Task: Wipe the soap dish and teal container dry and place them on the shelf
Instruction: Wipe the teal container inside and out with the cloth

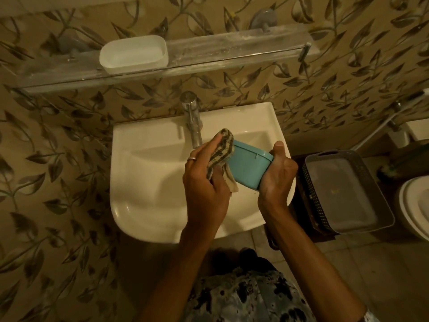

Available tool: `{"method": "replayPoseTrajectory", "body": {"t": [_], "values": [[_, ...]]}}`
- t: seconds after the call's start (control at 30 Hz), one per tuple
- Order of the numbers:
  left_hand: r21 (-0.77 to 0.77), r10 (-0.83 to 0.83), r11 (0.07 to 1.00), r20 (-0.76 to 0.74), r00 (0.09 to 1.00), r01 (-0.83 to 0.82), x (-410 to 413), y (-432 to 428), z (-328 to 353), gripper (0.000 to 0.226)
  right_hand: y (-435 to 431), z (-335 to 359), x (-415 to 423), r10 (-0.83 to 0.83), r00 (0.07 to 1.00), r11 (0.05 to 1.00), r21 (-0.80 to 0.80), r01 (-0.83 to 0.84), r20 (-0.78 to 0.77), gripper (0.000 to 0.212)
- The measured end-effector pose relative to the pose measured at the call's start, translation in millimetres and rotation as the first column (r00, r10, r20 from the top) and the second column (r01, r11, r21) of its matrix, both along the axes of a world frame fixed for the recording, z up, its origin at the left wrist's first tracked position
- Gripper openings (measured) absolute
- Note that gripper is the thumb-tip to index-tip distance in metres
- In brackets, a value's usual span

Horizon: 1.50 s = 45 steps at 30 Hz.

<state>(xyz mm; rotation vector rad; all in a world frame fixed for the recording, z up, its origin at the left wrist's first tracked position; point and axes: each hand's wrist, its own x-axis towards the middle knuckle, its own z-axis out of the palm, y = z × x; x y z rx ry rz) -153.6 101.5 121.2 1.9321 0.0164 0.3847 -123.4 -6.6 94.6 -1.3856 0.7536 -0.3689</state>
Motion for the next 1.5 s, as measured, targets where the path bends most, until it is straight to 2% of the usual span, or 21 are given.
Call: {"method": "replayPoseTrajectory", "body": {"t": [0.1, 0.2, 0.3, 0.4, 0.47, 0.57, 0.67, 0.7, 0.8, 0.83, 0.87, 0.9, 0.97, 1.03, 1.13, 1.2, 1.27, 1.4, 1.5], "values": [[0.103, 0.007, 0.995, 0.023, 1.0, -0.009, -9, -7, 2, 0.054, 2, 1, 1, 0.01, 1.0, 0.999, -0.039, -0.01, 0.015, 0.053], [0.222, -0.054, 0.974, 0.056, 0.997, 0.04, -27, -26, 4, 0.05, 4, 1, -6, 0.073, 0.994, 0.996, -0.054, -0.069, 0.078, 0.053], [0.344, -0.103, 0.937, 0.106, 0.989, 0.061, -31, -35, 6, 0.045, 4, -1, -16, 0.14, 0.983, 0.989, -0.057, -0.134, 0.121, 0.038], [0.306, -0.054, 0.952, 0.1, 0.993, 0.021, -20, -24, 5, 0.047, 2, 0, -6, 0.049, 0.997, 0.997, -0.055, -0.046, 0.059, 0.05], [0.207, -0.005, 0.978, 0.047, 0.999, -0.004, -12, -12, 3, 0.051, 1, 0, -3, 0.002, 1.0, 0.999, -0.034, -0.003, -0.011, 0.052], [0.022, 0.037, 0.999, -0.046, 0.998, -0.036, -6, -5, 1, 0.062, 2, -4, -6, 0.009, 1.0, 0.999, -0.049, -0.01, -0.024, 0.052], [0.091, 0.047, 0.995, -0.006, 0.999, -0.046, -17, -21, 7, 0.054, 4, 0, -6, 0.018, 0.999, 0.999, -0.046, -0.02, -0.027, 0.049], [0.134, 0.027, 0.991, 0.007, 1.0, -0.028, -24, -29, 10, 0.048, 4, -1, -10, 0.054, 0.998, 0.997, -0.062, -0.055, -0.031, 0.044], [0.334, -0.063, 0.942, 0.066, 0.996, 0.038, -38, -46, 13, 0.043, 2, -6, -32, 0.247, 0.968, 0.966, -0.076, -0.249, -0.034, 0.005], [0.4, -0.092, 0.915, 0.088, 0.992, 0.05, -38, -47, 11, 0.042, 1, -7, -35, 0.264, 0.964, 0.964, -0.036, -0.265, -0.023, 0.011], [0.425, -0.11, 0.903, 0.095, 0.989, 0.06, -37, -44, 10, 0.042, 0, -5, -34, 0.256, 0.967, 0.966, -0.018, -0.256, -0.001, 0.007], [0.402, -0.107, 0.913, 0.083, 0.991, 0.065, -33, -40, 8, 0.044, -1, -4, -29, 0.195, 0.98, 0.981, -0.022, -0.195, 0.022, 0.022], [0.276, -0.055, 0.96, 0.047, 0.997, 0.04, -25, -28, 4, 0.046, -1, 1, -17, 0.075, 0.997, 0.996, -0.046, -0.077, -0.03, 0.048], [0.137, 0.001, 0.991, 0.004, 1.0, -0.002, -16, -18, -2, 0.049, -3, 1, -12, 0.011, 0.996, 1.0, -0.02, -0.013, -0.092, 0.051], [-0.04, 0.039, 0.998, -0.085, 0.996, -0.043, -6, -8, -6, 0.053, -3, -5, -18, 0.021, 0.997, 0.998, -0.058, -0.026, -0.075, 0.049], [-0.005, 0.03, 1.0, -0.08, 0.996, -0.03, -9, -9, -5, 0.055, -4, -6, -19, 0.034, 0.998, 0.995, -0.093, -0.039, -0.055, 0.051], [0.098, -0.022, 0.995, -0.023, 0.999, 0.024, -20, -18, 0, 0.052, -5, -6, -19, 0.034, 0.999, 0.988, -0.148, -0.037, -0.026, 0.054], [0.315, -0.124, 0.943, 0.046, 0.991, 0.103, -41, -41, 1, 0.047, -6, -10, -32, 0.166, 0.976, 0.966, -0.222, -0.133, 0.138, 0.047], [0.28, -0.111, 0.956, 0.055, 0.992, 0.091, -35, -33, -5, 0.05, -8, -8, -31, 0.113, 0.988, 0.973, -0.211, -0.089, 0.104, 0.049]]}}
